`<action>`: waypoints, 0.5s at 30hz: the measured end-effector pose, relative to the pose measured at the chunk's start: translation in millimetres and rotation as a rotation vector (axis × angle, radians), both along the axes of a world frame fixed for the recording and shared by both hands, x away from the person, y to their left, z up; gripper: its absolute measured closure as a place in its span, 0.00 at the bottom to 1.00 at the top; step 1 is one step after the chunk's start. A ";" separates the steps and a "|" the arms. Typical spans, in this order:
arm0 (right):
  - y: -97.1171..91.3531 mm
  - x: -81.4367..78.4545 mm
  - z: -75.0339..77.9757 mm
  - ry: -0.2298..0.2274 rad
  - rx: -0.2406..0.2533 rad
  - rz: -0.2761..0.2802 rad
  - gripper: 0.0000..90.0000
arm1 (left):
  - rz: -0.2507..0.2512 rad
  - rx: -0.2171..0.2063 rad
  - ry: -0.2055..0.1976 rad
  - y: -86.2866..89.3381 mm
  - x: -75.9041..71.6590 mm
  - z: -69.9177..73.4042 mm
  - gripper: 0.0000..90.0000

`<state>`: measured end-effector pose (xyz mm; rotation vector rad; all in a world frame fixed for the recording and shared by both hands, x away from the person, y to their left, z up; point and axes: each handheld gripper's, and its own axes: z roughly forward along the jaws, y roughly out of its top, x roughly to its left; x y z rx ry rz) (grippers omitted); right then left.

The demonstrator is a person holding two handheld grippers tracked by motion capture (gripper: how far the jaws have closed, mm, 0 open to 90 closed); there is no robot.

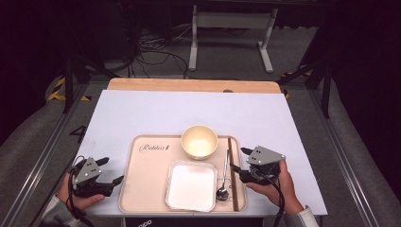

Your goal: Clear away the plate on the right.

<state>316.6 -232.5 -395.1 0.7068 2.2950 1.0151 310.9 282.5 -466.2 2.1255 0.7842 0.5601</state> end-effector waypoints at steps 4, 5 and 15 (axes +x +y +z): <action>-8.6 2.7 -2.1 -0.007 0.003 -0.033 0.31 | -0.002 -0.001 -0.001 -0.1 0.4 -0.1 0.19; -9.8 3.0 -2.5 -0.008 0.002 -0.041 0.30 | -0.003 -0.001 -0.001 -0.3 0.5 -0.2 0.19; -30.4 5.1 -8.6 -0.027 0.001 -0.077 0.23 | -0.004 -0.005 0.003 -1.4 0.7 -0.2 0.19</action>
